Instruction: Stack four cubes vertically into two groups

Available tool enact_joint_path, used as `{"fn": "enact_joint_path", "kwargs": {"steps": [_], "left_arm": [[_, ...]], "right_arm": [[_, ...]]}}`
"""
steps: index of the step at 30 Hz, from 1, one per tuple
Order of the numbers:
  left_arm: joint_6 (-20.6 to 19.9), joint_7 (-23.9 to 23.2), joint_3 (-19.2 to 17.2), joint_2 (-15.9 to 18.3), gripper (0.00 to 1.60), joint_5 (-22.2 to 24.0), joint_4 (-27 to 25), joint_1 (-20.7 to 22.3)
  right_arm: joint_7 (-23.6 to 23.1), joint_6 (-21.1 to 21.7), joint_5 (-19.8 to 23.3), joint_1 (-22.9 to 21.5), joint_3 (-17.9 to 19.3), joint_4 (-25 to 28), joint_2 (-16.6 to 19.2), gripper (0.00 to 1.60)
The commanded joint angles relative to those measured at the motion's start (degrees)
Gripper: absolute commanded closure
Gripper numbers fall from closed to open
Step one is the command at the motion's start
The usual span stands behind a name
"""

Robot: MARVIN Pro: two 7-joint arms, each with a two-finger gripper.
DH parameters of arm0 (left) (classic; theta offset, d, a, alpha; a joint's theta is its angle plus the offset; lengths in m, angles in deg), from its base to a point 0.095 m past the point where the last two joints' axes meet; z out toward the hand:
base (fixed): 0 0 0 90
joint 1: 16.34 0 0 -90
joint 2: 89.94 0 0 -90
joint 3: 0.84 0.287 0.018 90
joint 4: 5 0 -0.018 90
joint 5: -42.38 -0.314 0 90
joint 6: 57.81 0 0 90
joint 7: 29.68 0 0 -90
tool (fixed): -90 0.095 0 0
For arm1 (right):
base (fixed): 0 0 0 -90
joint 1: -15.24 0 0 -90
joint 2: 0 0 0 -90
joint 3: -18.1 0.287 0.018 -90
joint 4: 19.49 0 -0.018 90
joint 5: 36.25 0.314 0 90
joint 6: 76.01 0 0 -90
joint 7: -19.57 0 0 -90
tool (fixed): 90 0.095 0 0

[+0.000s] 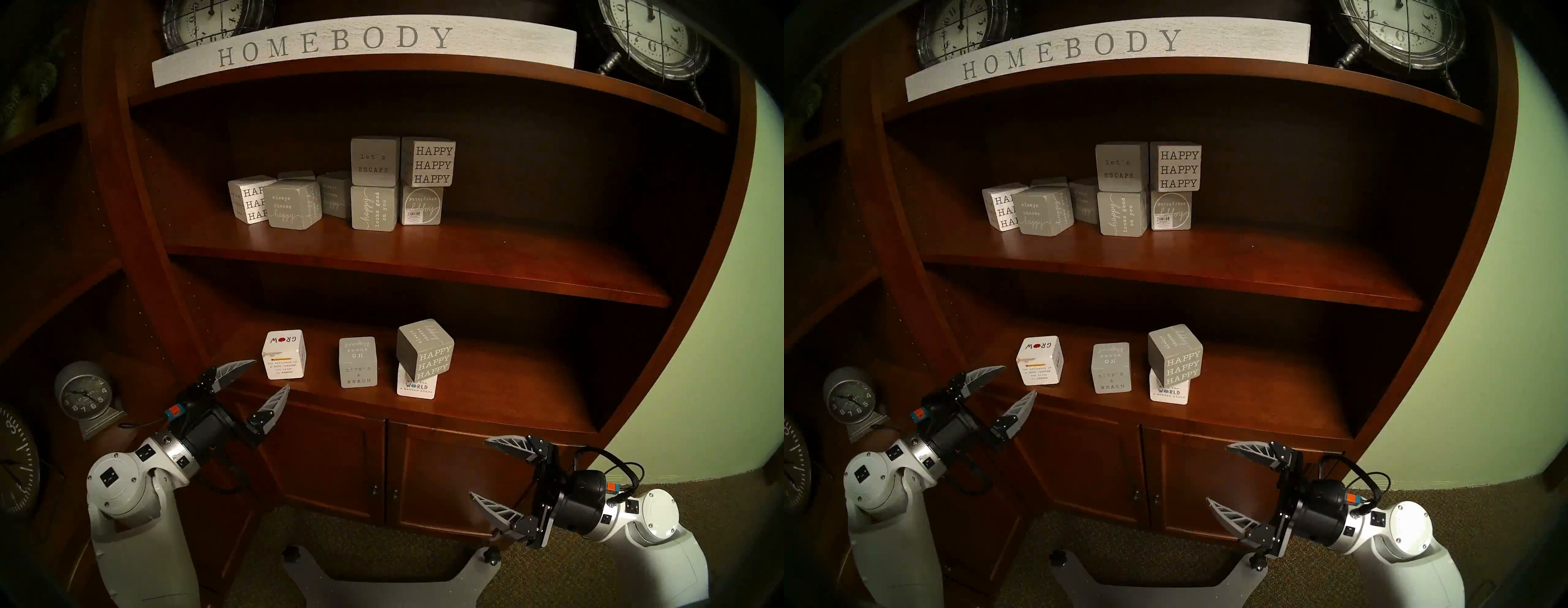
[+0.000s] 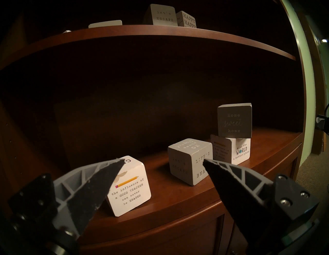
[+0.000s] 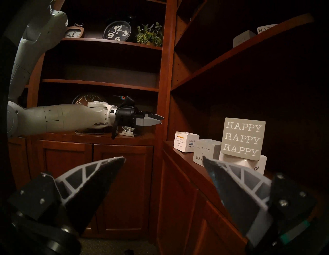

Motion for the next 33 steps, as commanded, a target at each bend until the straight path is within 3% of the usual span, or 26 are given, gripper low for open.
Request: {"fn": "enact_joint_path", "kwargs": {"steps": [1, 9, 19, 28, 33], "left_arm": [[-2.3, 5.9, 3.9, 2.0, 0.00, -4.8, 2.8, 5.0], [-3.3, 13.5, 10.8, 3.3, 0.00, -8.9, 6.8, 10.3], [-5.8, 22.6, 15.0, 3.2, 0.00, -13.9, 6.0, 11.1], [-9.9, 32.8, 20.9, 3.7, 0.00, -15.5, 7.3, 13.3], [-11.5, 37.9, 22.4, 3.7, 0.00, -14.6, 7.4, 13.2]], "right_arm": [[-0.4, -0.3, 1.4, -1.2, 0.3, 0.7, -0.1, 0.00], [-0.7, -0.3, 1.4, -1.3, 0.3, 0.6, -0.2, 0.00], [-1.1, -0.2, 1.6, -1.4, 0.4, 0.5, -0.4, 0.00], [-1.4, -0.1, 1.5, -1.5, 0.6, 0.4, -0.8, 0.00], [-1.6, 0.0, 1.5, -1.5, 0.7, 0.4, -0.9, 0.00]]}}
